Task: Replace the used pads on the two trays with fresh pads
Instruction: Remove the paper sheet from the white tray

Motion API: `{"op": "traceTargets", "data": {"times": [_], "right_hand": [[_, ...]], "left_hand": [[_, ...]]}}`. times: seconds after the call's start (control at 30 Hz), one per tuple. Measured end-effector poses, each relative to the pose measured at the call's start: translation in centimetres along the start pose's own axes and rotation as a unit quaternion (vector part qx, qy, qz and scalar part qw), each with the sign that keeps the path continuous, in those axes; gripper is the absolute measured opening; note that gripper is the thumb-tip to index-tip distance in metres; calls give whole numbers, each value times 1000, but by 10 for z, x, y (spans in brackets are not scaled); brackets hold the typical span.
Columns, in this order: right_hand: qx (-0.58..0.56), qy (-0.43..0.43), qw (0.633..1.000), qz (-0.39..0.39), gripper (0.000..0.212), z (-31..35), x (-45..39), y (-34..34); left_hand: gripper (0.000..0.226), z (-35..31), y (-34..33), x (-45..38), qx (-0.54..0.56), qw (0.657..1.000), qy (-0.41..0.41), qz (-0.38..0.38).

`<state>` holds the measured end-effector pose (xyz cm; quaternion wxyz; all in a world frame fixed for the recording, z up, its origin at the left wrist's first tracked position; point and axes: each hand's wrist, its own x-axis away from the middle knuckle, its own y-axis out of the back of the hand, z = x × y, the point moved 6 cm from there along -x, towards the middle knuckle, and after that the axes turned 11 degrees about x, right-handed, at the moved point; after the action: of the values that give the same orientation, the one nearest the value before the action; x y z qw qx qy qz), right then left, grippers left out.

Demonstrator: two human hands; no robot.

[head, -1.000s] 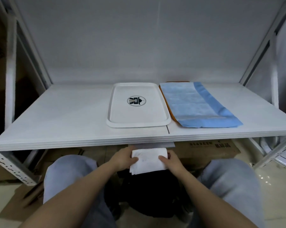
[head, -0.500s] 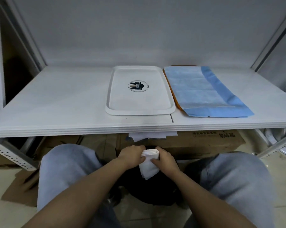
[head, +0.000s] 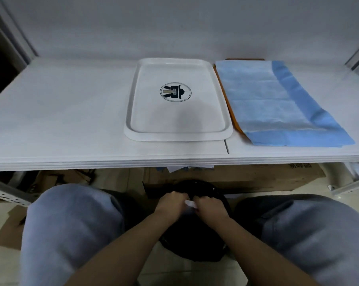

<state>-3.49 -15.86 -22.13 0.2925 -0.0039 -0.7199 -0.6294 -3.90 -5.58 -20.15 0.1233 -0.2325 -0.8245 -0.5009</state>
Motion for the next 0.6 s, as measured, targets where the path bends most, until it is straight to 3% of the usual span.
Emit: {"op": "traceTargets", "data": {"times": [0.33, 0.6], "right_hand": [[-4, -20, 995, 101, 27, 19, -2, -69], [6, -4, 976, 216, 41, 32, 12, -105]], "left_hand": [[37, 25, -38, -4, 25, 999, -15, 41], [38, 31, -73, 1, -113, 983, -52, 132]]}}
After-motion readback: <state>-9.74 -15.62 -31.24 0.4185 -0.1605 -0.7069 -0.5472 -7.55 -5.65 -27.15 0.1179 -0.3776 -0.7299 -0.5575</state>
